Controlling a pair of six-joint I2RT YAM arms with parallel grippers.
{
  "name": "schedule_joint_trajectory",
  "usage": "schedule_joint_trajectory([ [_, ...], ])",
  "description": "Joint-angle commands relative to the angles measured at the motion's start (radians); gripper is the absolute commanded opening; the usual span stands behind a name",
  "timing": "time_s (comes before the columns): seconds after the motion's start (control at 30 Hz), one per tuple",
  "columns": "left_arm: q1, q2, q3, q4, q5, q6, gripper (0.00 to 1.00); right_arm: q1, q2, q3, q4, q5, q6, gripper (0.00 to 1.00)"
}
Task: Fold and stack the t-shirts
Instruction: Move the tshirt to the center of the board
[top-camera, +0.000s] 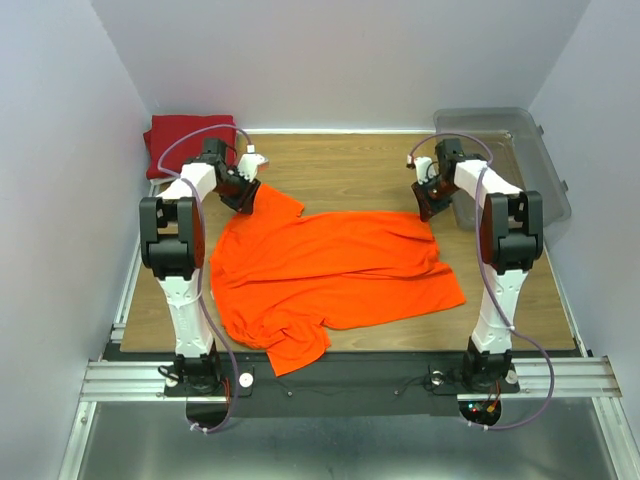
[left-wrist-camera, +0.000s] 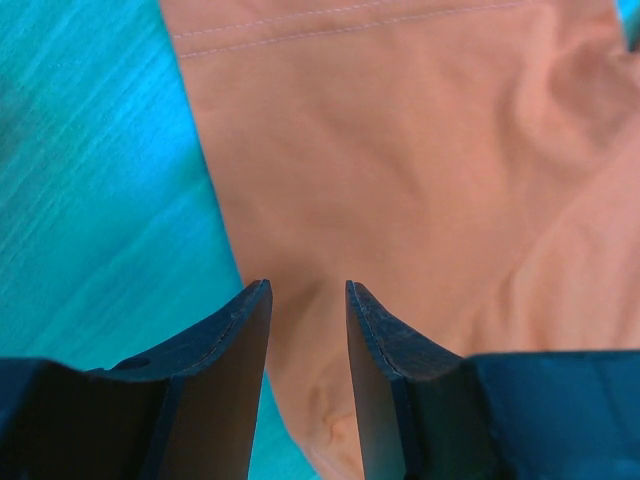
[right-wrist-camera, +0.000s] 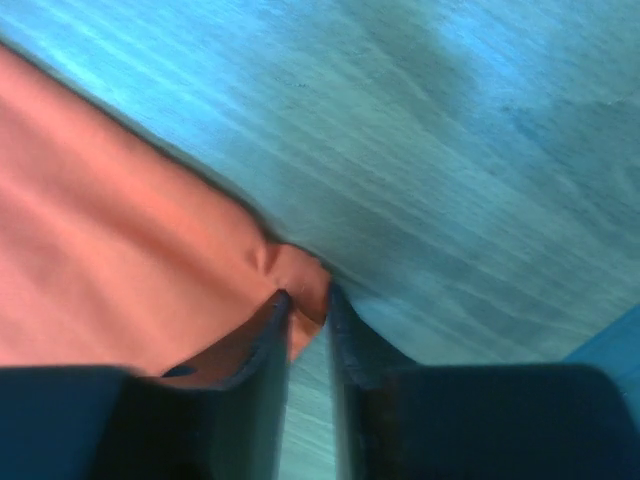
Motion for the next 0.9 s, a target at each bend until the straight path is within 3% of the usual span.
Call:
schedule_joint_trajectory([
  [0.0, -0.024, 0.034, 0.05, 0.076, -0.038, -0.041, 0.47, -0.002, 0.029, 0.033, 0.019, -0.009, -0.021, 0.18],
  [0.1, -0.038, 0.059, 0.065, 0.091, -0.052, -0.051, 0.43, 0.0, 0.035, 0.055, 0.02, -0.012, -0.028, 0.06],
  [0.17, -0.057, 0.094, 0.086, 0.093, -0.081, -0.054, 0.33, 0.0, 0.051, 0.087, 0.031, 0.007, -0.028, 0.01],
  [0.23, -0.058, 0.128, 0.114, 0.102, -0.116, -0.07, 0.2, -0.002, 0.063, 0.11, 0.077, 0.042, -0.016, 0.01],
  [0.4, -0.058, 0.196, 0.227, 0.119, -0.191, -0.087, 0.0, -0.002, 0.112, 0.187, 0.19, 0.142, 0.041, 0.0],
  [0.87, -0.06, 0.522, 0.789, 0.054, -0.328, -0.121, 0.0, 0.001, 0.432, 0.595, 0.316, 0.396, 0.091, 0.0],
])
